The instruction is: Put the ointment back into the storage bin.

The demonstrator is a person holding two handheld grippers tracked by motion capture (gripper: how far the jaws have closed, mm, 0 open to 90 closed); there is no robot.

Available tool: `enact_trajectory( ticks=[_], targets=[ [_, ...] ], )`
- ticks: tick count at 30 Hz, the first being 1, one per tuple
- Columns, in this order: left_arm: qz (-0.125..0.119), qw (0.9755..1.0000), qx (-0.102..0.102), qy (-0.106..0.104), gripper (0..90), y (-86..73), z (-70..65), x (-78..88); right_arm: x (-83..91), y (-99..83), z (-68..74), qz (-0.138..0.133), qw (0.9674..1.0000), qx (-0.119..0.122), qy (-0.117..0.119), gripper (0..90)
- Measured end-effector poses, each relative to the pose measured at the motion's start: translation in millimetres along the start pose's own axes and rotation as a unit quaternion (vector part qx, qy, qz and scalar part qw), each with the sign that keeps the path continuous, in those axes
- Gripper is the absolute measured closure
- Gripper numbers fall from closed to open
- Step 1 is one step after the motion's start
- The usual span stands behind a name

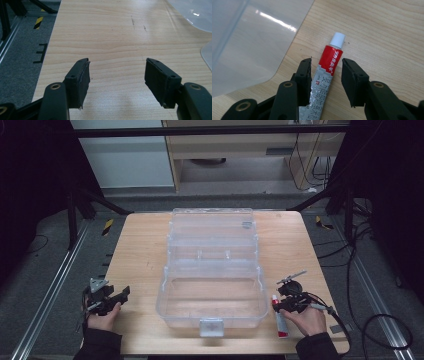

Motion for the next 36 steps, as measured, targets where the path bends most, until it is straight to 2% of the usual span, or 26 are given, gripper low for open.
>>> enact_trajectory(
  ticks=[8, 14, 18, 23, 36],
  targets=[
    [0.005, 1.0000, -0.001, 0.000, 36.3, -0.2, 0.0, -0.8, -7.4, 1.5, -0.2, 0.022, 0.9997, -0.006, -0.001, 60.8],
    [0.007, 1.0000, -0.002, 0.001, 36.3, -0.4, 0.0, -1.2, -14.5, -0.3, -2.8, 0.029, 0.9994, -0.014, 0.013, 61.0],
    [0.008, 1.0000, -0.003, 0.001, 36.4, -0.5, -0.2, -1.3, -18.0, -0.5, -2.5, 0.036, 0.9992, -0.009, 0.013, 62.4],
    [0.009, 1.0000, -0.003, 0.000, 36.4, -0.6, -0.1, -1.6, -18.8, -0.1, -3.0, 0.045, 0.9989, -0.007, 0.011, 68.3],
    [0.013, 0.9999, -0.005, -0.002, 36.5, -0.8, -0.7, -2.3, -21.0, 2.4, -5.7, 0.071, 0.9973, 0.002, 0.021, 68.9]
  ],
)
Point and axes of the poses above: each handheld gripper's, and its own axes: x roughly backward along the jaws, y roughly out of its top, z roughly to its left, the point moved 1 cm from there along -x, roughly forward along the jaws, and after that the axes turned 12 degrees about x, right-handed, at the moved point
